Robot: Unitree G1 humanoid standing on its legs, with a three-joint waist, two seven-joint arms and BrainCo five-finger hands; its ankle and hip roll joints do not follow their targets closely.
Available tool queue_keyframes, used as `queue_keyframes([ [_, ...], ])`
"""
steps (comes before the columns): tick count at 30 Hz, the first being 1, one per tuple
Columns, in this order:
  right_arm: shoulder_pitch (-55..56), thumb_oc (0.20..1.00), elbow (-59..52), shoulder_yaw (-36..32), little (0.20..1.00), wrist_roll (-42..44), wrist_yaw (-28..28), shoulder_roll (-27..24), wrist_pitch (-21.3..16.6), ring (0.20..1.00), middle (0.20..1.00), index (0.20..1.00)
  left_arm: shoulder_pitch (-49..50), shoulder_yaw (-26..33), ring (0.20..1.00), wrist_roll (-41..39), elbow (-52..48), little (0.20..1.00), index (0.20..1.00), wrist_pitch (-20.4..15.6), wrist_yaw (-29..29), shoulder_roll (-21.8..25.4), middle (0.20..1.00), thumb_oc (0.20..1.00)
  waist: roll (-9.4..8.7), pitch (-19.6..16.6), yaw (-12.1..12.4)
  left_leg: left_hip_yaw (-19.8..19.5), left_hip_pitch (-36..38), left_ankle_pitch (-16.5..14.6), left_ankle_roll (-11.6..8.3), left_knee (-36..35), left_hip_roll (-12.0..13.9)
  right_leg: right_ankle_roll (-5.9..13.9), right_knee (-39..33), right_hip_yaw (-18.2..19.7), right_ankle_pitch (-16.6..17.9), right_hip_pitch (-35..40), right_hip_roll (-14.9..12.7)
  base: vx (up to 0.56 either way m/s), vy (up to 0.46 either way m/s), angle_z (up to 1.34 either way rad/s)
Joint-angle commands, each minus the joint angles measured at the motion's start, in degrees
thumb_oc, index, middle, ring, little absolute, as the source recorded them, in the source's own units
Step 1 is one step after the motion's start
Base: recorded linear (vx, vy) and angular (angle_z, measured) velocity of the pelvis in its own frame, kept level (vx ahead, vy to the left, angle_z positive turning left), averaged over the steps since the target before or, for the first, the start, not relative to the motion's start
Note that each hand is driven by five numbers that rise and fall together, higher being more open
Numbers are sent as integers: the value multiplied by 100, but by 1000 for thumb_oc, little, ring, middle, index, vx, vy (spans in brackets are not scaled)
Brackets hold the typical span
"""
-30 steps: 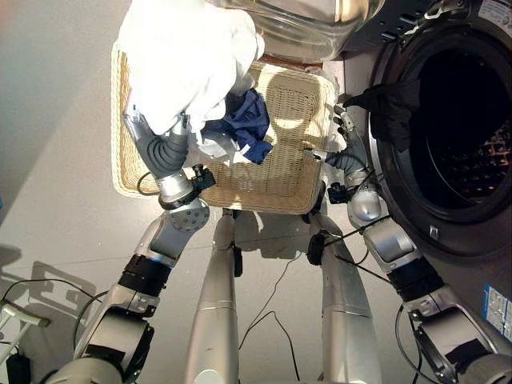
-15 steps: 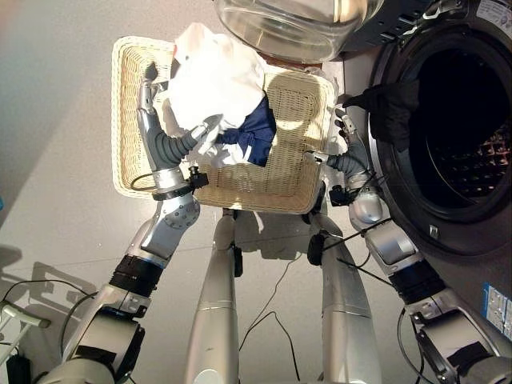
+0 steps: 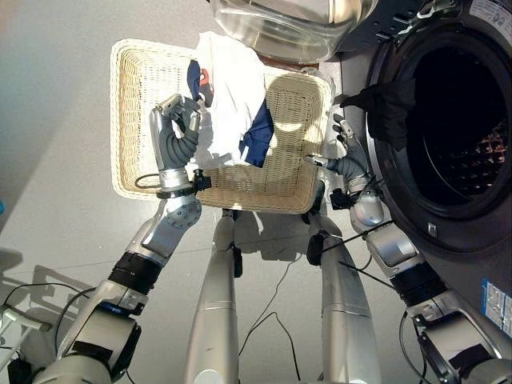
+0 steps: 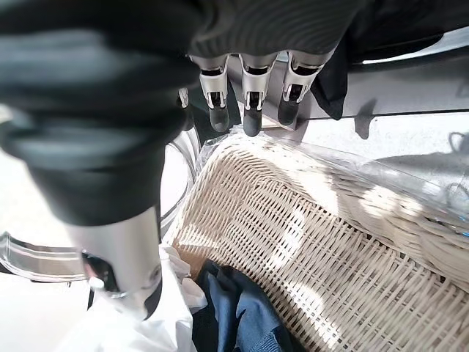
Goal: Put the clothes into the washing machine.
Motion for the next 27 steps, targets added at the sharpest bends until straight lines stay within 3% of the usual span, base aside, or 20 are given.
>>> queue_keyframes([
  [1, 155, 1000, -355, 12, 1000, 23, 1, -187, -362, 1000, 1000, 1000, -116, 214, 200, 76, -284, 200, 200, -338, 161, -137, 200, 200, 279, -116, -108, 123, -166, -75, 546, 233, -369, 368, -1066, -22, 922, 410, 393, 0, 0, 0],
  [10, 183, 1000, -422, -21, 1000, 16, 37, -176, -302, 1000, 1000, 1000, -122, 151, 200, 563, -324, 200, 200, -31, 30, -90, 200, 200, 271, -116, -104, 116, -177, -88, 540, 258, -361, 380, -1044, -46, 905, 410, 375, 0, 0, 0],
  [12, 237, 1000, -431, -20, 1000, 42, 49, -206, -319, 1000, 1000, 1000, -150, 10, 1000, 858, -315, 1000, 1000, 118, -133, 42, 1000, 1000, 270, -116, -114, 119, -163, -85, 538, 250, -361, 389, -1054, -62, 925, 421, 371, 0, 0, 0],
  [17, 255, 1000, -377, 20, 1000, 60, 89, -238, -403, 1000, 1000, 1000, -337, -395, 1000, 1272, -126, 1000, 1000, 321, -353, 200, 1000, 1000, 254, -116, -164, 158, -153, -88, 531, 247, -342, 402, -1078, -54, 943, 433, 378, 0, 0, 0],
  [27, 221, 1000, -185, 160, 1000, 180, 1, -314, -597, 1000, 1000, 1000, -587, -1040, 1000, 1261, 249, 1000, 1000, 597, -620, 208, 1000, 1000, 219, -116, -215, 169, -204, -106, 539, 323, -348, 430, -1076, -59, 980, 392, 368, 0, 0, 0],
])
